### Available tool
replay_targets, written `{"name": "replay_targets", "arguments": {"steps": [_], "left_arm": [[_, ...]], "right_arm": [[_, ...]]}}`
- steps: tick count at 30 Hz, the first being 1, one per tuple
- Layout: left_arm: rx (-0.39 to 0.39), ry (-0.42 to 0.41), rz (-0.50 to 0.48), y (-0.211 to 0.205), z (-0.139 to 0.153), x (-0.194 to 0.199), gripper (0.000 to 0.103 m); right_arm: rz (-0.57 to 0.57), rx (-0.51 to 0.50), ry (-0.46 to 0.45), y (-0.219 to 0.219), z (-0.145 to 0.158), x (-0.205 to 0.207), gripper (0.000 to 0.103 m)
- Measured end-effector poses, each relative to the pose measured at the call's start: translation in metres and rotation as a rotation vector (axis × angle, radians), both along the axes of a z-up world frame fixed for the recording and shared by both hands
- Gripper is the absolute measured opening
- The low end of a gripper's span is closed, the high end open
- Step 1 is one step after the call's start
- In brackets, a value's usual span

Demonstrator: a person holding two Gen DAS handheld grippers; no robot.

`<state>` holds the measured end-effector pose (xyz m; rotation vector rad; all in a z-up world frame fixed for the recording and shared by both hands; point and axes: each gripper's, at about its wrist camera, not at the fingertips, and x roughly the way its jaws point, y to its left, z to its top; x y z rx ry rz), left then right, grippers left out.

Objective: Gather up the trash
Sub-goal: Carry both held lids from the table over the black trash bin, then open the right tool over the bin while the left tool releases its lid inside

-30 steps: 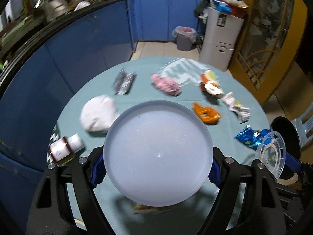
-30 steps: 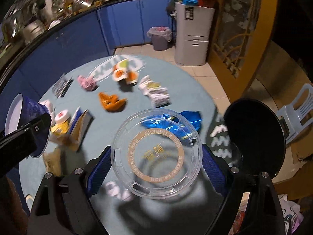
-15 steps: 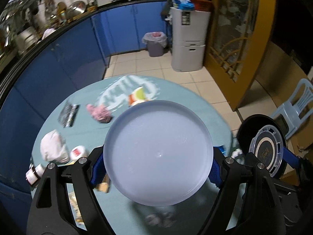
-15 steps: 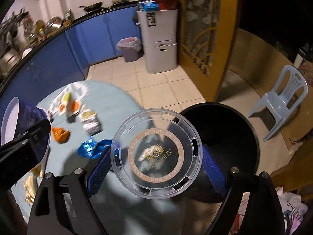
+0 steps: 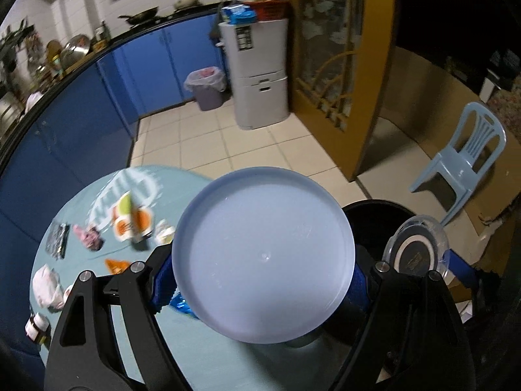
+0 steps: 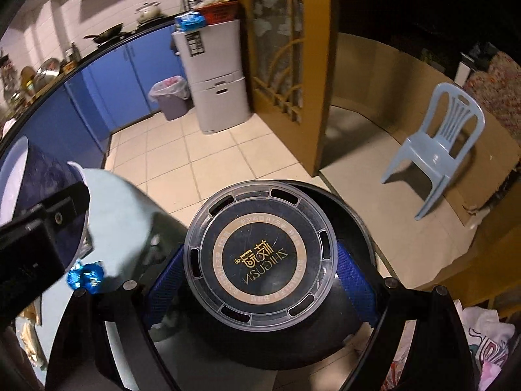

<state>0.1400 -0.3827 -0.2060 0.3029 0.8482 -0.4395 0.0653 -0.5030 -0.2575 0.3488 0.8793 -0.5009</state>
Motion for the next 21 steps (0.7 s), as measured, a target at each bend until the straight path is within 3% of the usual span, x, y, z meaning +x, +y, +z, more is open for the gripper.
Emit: {"name": "replay_targets", "arguments": {"steps": [12,17,21], "left_arm": [[0.030,0.004,-0.115,-0.081,-0.013,-0.010,0.082],[0.024,0.006,-0.116,-0.086,-0.017,-0.010,0.096],[0.033,-0.002,-0.098,-0.081,-0.018,-0.007,0.097]], "right_arm": [[-0.087,0.020,0.014,-0.039,-0.013,-0.019,0.086],[-0.099,0.036,0.019,-0.046,-0.019,-0.021,0.086],[-0.094,0.040,0.021,-0.045,-0.021,-0.017,0.086]]}}
